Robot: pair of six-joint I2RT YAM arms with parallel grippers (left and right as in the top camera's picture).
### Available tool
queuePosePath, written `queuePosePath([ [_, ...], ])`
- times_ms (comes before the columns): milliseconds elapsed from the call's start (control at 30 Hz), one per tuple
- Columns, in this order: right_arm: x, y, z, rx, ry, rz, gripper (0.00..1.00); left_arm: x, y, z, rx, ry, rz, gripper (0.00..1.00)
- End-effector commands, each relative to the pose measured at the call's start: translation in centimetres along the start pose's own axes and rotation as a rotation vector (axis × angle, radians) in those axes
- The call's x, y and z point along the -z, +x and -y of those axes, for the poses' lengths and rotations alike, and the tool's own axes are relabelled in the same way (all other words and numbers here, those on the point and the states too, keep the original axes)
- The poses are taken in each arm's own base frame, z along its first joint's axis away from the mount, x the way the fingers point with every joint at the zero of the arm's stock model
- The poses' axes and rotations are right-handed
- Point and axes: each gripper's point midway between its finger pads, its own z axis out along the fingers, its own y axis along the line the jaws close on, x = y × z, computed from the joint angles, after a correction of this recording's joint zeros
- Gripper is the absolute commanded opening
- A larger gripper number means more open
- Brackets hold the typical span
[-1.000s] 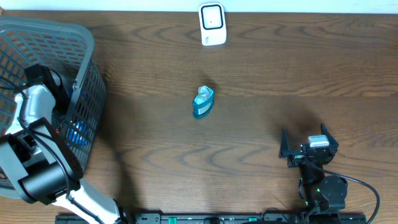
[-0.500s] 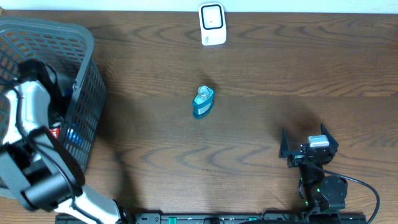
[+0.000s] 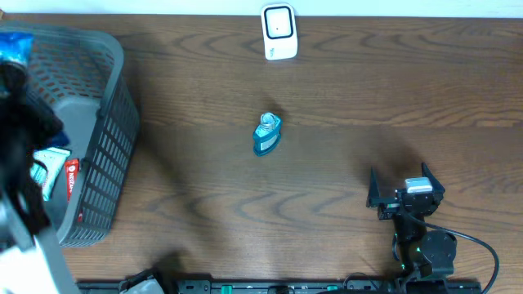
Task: Scan the item barcode
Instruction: 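Return left gripper to basket and grasp the blue Oreo pack, then carry Oreo pack with left gripper over to the scanner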
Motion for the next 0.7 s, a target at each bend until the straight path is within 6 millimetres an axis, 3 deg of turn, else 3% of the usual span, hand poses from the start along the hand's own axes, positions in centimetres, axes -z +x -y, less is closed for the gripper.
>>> queuePosePath([
  [0,0.0,0.0,0.1,-0.008,0.006,0.0,0.99,3.3,1.4,8.6,-0.028,0.441,-0.052,0.07],
  [167,0.0,0.0,0.1,-0.008,0.006,0.0,0.99,4.9,5.4,15.5,-0.159,0.711,-0.191,0.07],
  [367,0.0,0.0,0.1,-0.008,0.006,0.0,0.99,4.6,13.1,23.8,-0.355,0.955,-0.438,0.07],
  [533,0.0,0.0,0.1,-0.008,0.006,0.0,0.99,1.5,21.1,29.6,-0.496,0.947,-0.613,0.07],
  [667,0.0,0.0,0.1,-0.008,0.006,0.0,0.99,-2.3,26.7,31.4,-0.536,0.791,-0.7,0.07],
])
